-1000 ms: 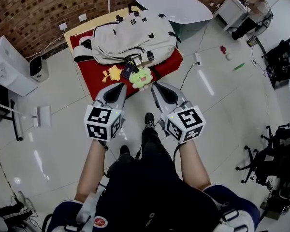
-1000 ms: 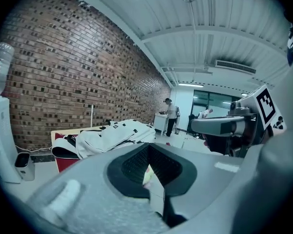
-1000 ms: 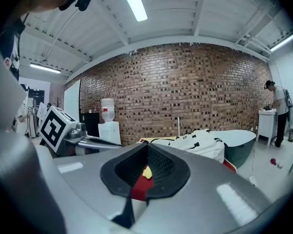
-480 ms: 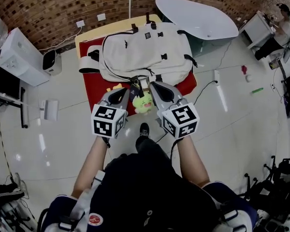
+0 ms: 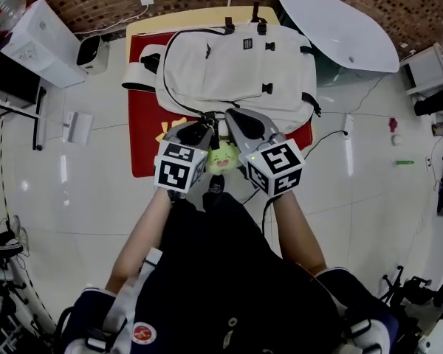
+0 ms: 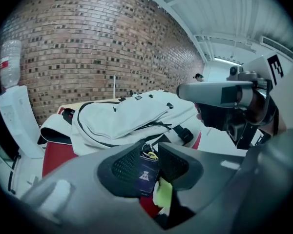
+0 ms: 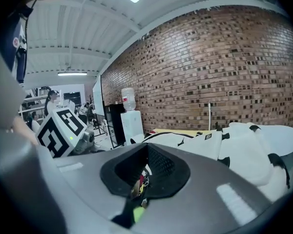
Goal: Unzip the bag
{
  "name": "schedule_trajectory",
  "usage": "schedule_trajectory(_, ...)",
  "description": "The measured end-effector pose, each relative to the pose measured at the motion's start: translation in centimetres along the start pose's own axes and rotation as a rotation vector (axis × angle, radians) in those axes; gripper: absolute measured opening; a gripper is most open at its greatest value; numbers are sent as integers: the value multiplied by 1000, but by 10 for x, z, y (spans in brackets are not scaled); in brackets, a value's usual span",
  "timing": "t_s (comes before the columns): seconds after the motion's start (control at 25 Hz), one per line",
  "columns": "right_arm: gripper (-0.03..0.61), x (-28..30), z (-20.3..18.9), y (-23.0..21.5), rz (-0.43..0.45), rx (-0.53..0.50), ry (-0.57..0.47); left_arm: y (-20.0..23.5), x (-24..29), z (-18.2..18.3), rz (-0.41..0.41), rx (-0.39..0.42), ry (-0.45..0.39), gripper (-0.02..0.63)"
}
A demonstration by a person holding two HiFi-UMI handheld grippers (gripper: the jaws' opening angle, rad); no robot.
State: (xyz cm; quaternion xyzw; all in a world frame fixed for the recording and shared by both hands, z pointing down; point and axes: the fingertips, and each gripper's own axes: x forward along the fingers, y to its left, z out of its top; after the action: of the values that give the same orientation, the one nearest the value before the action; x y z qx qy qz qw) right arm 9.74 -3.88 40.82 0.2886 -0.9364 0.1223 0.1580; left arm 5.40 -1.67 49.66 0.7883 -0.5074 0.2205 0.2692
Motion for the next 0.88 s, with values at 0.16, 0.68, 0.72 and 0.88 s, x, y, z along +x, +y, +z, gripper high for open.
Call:
schedule_trajectory(0.16,6,14,-6,-6,-4,-6,41,5,21,-9,26,-54,31,207)
schedule_trajectory(0.68,6,30,-9,-25,-28,1,76,22,31,-35,-10,-99,130,115)
schedule_trajectory(0.72,6,32,-8,-24,-24,1,77,24,28,-37,-24,-105,139,108)
schedule_trajectory(0.88,6,49,-7,-14,13,-20,95,38,19,-42,-51,-66,184,84)
